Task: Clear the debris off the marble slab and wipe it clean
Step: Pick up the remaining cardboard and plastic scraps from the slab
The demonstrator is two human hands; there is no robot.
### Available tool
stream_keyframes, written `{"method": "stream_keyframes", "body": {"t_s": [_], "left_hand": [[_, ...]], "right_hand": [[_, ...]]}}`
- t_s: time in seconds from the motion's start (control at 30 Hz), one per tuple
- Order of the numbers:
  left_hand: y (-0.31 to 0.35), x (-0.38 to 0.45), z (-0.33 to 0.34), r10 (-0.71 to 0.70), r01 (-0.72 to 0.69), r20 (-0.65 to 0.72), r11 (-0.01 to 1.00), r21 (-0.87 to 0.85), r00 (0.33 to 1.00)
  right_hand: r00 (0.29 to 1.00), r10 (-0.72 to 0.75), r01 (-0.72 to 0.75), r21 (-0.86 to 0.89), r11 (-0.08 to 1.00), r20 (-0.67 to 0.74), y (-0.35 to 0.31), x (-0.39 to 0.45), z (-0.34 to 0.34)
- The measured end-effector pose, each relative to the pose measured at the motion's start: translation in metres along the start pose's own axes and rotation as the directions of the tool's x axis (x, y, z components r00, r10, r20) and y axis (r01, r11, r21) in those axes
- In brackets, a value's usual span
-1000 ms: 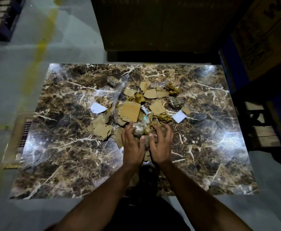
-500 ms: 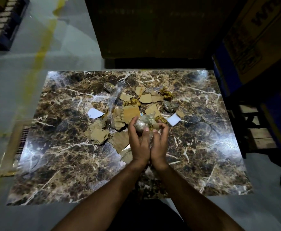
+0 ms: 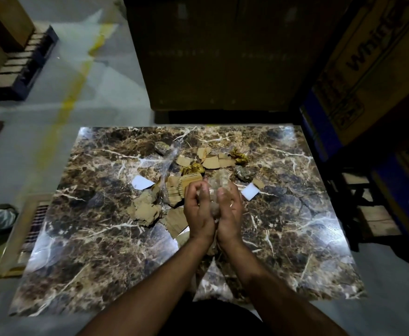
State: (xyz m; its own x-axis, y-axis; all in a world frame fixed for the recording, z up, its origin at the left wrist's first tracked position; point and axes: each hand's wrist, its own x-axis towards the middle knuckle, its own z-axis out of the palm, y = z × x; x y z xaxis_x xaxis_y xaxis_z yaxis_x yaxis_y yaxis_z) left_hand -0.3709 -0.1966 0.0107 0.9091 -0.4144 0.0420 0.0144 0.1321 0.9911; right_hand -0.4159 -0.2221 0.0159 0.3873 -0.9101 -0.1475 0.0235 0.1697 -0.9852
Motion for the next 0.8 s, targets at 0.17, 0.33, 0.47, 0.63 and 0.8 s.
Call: {"method": "stream_keyframes", "body": {"t_s": [0.17, 0.33, 0.47, 0.63, 0.8], "left_hand": [[0.006, 0.008, -0.004, -0.066, 0.066, -0.003, 0.997, -0.041, 0.998], [0.022, 0.01, 0.002, -0.02, 0.03, 0.152, 0.997, -0.066, 0.988], [0.025, 0.019, 0.001, -0.084, 0.12, 0.245, 0.984, -0.135, 0.966], [0.0, 0.02, -0.019, -0.329, 0.352, 0.154, 0.924, -0.151, 0.932], [-0.009, 0.0, -0.021, -0.626, 0.659, 0.208, 0.69, -0.3, 0.751]], "right_hand": [[0.999, 0.026, -0.024, 0.081, 0.996, -0.019, -0.006, -0.005, 0.008], [0.994, -0.022, 0.024, 0.026, 0.999, -0.108, -0.02, 0.001, 0.012], [0.993, 0.01, 0.006, 0.133, 0.991, -0.114, -0.035, 0.012, 0.007], [0.975, 0.211, -0.152, 0.487, 0.86, -0.068, -0.062, 0.023, 0.001], [0.964, 0.261, -0.192, 0.542, 0.818, -0.054, -0.078, 0.026, 0.001]]}}
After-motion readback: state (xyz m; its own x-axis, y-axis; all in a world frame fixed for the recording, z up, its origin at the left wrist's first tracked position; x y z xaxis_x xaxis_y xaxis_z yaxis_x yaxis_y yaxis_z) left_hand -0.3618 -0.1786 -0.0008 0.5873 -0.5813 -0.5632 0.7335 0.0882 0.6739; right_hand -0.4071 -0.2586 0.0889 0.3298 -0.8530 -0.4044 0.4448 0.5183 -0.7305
